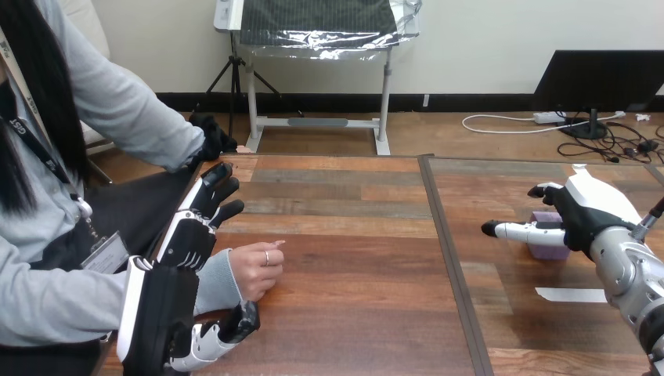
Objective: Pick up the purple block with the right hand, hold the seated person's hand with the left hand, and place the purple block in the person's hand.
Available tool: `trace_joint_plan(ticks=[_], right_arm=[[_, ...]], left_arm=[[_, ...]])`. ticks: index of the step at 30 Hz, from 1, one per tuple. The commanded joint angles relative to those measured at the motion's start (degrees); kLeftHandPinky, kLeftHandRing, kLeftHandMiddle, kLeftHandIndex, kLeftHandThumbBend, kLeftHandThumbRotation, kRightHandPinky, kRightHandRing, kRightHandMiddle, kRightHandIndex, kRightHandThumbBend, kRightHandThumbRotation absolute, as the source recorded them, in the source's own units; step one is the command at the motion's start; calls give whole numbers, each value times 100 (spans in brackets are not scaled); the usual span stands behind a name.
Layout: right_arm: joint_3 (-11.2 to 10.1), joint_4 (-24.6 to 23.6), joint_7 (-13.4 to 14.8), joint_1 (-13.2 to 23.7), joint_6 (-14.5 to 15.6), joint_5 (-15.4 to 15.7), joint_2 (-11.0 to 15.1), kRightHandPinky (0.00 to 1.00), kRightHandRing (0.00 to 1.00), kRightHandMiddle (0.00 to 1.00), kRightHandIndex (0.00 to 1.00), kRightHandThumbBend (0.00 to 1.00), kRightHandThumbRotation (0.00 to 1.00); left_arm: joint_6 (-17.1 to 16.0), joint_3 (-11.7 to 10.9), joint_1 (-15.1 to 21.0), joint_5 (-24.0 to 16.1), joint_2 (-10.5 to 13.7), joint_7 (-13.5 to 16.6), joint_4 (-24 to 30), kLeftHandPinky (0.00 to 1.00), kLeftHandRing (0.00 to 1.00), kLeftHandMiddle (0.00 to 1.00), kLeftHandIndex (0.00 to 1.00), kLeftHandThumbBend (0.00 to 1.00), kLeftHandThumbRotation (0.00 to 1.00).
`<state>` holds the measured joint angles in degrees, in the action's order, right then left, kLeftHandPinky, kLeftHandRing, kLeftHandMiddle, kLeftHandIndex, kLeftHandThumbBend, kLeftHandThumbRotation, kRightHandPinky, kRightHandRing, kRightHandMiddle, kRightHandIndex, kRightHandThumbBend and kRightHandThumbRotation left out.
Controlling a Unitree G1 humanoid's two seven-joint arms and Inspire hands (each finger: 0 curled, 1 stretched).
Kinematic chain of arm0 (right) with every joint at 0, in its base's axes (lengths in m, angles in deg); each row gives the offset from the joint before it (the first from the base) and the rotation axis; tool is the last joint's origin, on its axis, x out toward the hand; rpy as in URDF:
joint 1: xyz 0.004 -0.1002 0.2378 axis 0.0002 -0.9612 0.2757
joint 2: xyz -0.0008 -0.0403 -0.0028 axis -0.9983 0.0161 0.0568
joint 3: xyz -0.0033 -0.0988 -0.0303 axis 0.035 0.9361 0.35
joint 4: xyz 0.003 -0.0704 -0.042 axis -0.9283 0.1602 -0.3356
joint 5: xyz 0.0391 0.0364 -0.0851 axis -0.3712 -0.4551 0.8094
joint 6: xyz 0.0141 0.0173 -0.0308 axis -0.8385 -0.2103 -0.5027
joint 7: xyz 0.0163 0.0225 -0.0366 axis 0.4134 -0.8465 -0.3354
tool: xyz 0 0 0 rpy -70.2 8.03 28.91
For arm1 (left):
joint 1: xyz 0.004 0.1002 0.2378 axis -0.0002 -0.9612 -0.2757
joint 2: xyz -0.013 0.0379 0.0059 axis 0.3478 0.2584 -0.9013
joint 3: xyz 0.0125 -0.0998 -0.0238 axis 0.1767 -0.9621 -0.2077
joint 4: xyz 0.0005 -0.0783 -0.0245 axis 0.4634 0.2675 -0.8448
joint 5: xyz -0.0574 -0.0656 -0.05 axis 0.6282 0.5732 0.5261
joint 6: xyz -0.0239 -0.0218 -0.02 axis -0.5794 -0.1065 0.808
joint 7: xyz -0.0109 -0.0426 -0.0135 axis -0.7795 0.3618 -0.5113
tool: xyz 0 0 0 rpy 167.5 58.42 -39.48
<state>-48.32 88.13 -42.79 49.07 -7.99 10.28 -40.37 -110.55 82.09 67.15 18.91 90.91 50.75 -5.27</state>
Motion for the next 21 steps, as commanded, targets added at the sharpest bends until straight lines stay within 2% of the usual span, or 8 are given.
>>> trace_joint_plan(ticks=[1,7,13,21], right_arm=[[53,-22,-101,114,57,17,-103,79,87,90,90,88,73],[99,-35,-215,102,62,25,-121,78,87,92,91,89,75],[105,-25,-332,56,69,17,-125,78,88,92,92,95,79],[171,-35,-389,9,22,56,-121,78,88,92,92,95,78]], left_arm=[[-55,34,169,41,9,-14,223,84,90,93,91,100,73],[-56,59,161,49,22,-33,232,84,91,93,91,100,73],[-76,73,166,69,21,-49,226,84,91,93,91,100,73],[-92,62,164,72,20,-66,221,84,91,93,92,100,73]])
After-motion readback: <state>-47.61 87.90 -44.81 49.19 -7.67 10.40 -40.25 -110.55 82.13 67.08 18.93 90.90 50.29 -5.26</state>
